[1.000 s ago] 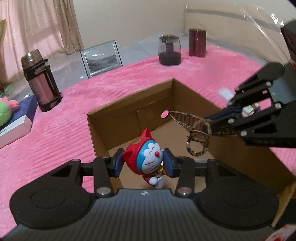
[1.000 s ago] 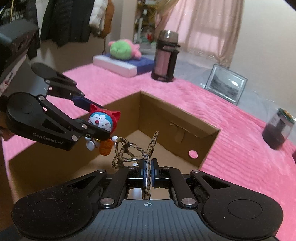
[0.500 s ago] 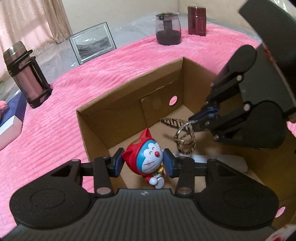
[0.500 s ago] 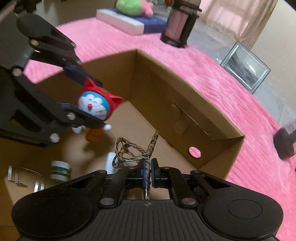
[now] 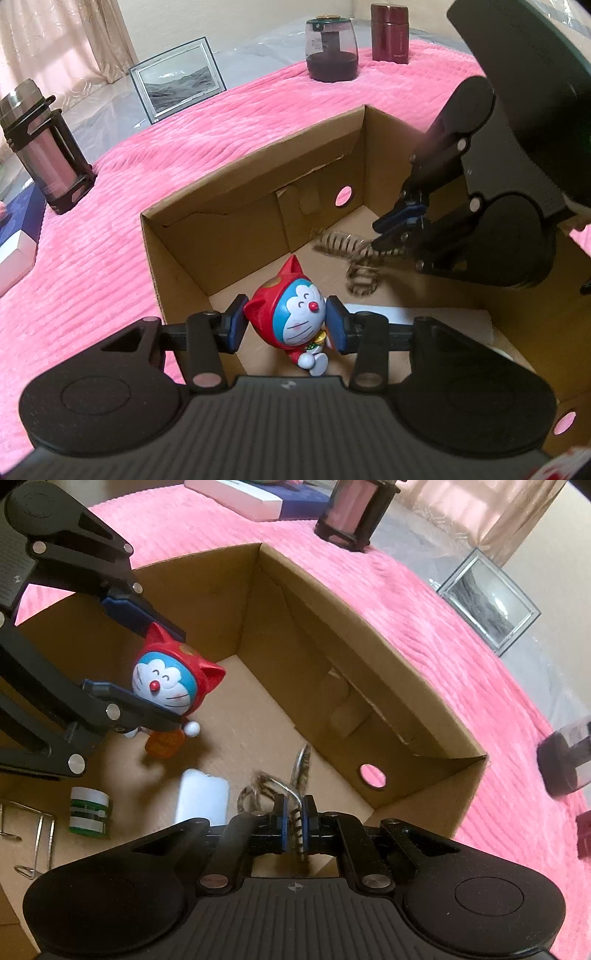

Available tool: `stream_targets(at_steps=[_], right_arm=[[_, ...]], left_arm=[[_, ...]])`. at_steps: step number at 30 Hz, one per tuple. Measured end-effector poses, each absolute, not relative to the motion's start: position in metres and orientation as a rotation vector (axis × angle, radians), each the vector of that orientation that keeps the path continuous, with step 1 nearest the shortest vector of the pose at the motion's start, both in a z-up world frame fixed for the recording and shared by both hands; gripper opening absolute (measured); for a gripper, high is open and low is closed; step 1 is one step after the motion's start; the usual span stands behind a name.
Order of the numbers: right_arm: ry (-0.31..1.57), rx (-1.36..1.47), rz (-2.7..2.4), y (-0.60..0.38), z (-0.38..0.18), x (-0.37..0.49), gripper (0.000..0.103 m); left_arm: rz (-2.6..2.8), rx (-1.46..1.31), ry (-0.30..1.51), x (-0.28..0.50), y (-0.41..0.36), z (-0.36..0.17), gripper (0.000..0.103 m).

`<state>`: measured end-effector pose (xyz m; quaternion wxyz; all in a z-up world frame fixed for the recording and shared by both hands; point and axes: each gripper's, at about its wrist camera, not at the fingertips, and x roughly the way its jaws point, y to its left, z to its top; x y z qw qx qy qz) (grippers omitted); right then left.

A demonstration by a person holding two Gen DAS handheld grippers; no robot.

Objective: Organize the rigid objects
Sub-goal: 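Open both grippers to drop the cat figure and keychain into the box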

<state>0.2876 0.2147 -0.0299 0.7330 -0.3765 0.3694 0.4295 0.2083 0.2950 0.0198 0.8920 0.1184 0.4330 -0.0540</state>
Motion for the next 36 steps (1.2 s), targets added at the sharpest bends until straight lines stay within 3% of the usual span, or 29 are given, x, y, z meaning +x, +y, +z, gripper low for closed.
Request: stream_targets(at_steps=[22, 36], right_arm=[[0.685, -0.575, 0.947, 0.175, 0.016, 0.266, 0.002], [0.655, -0.427, 0.923, 0.144, 0.035, 0.254, 0.002]], left_arm=[[-0.107, 0.367, 0.958, 0.212, 0.281, 0.007, 0.04], [-0.096, 0.277, 0.869, 0.198, 0.275, 0.031, 0.04]])
